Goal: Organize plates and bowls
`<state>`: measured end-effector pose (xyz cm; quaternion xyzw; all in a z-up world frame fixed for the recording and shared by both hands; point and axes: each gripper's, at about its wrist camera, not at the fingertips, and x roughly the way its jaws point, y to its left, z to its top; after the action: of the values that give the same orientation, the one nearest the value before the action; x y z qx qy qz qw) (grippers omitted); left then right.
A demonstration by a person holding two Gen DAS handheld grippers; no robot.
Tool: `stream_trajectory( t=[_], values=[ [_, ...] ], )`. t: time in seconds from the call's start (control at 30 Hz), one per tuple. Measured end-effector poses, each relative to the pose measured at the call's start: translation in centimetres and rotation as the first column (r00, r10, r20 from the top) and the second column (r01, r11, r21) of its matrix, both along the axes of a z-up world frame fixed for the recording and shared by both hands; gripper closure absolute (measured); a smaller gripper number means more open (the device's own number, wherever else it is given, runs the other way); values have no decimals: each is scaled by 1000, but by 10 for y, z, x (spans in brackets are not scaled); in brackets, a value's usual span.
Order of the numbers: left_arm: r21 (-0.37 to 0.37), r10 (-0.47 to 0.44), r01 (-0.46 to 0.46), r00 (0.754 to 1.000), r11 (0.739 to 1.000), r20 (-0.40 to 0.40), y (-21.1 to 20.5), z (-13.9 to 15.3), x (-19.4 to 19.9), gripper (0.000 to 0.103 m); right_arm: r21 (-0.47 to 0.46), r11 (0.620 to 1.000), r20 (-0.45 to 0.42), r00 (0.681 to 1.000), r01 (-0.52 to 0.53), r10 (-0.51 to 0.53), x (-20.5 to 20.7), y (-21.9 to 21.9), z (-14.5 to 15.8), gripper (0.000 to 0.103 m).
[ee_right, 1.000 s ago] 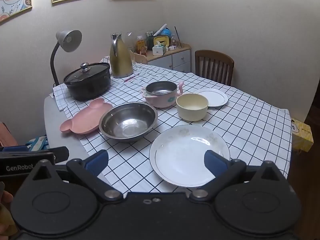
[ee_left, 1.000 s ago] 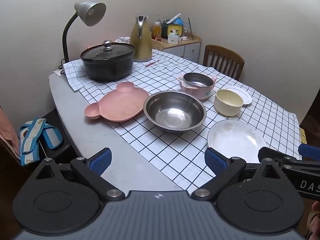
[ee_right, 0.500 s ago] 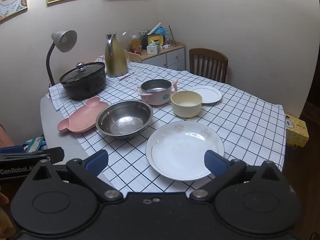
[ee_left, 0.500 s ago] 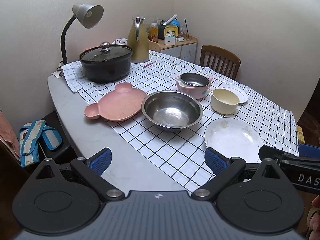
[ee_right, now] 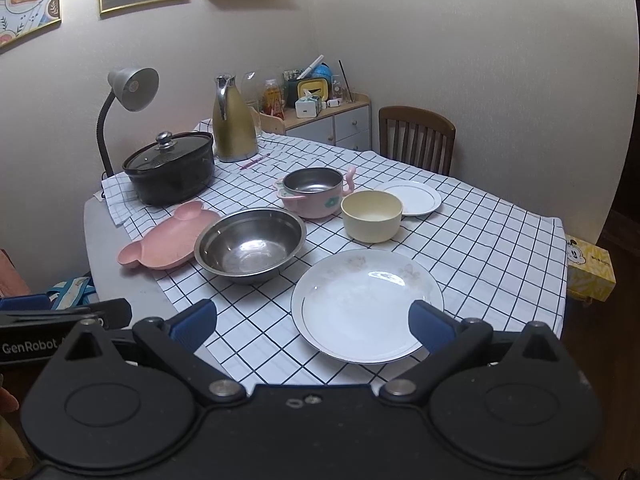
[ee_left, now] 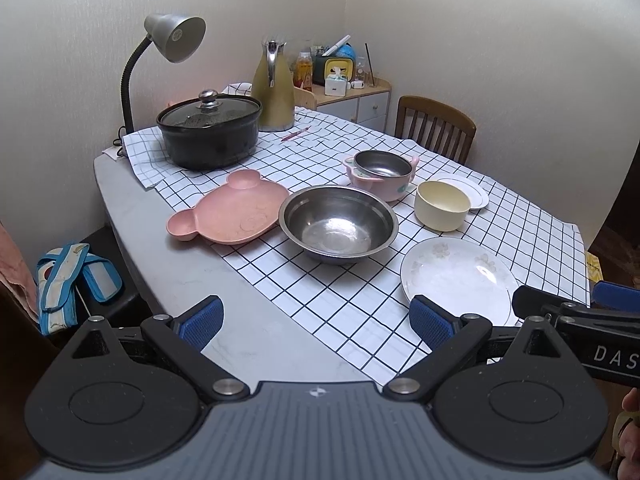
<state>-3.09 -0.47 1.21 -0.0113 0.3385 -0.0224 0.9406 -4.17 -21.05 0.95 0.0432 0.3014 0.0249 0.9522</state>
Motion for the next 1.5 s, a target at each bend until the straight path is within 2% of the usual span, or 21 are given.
stream_trajectory(
  t=[0.77,1.27,1.5],
  values=[
    [-13,-5,5,1000,1000,14,5,5,-15,3,2,1000,30,1000,1,-1,-18,0,6,1],
    [2,44,-44,999,999,14,-25,9,-1,3,7,999,48,997,-53,53,1,-26,4,1],
    [6,59,-59,998,998,-15,-40,3,11,3,1,997,36,996,-77,77,14,-38,1,1]
  ],
)
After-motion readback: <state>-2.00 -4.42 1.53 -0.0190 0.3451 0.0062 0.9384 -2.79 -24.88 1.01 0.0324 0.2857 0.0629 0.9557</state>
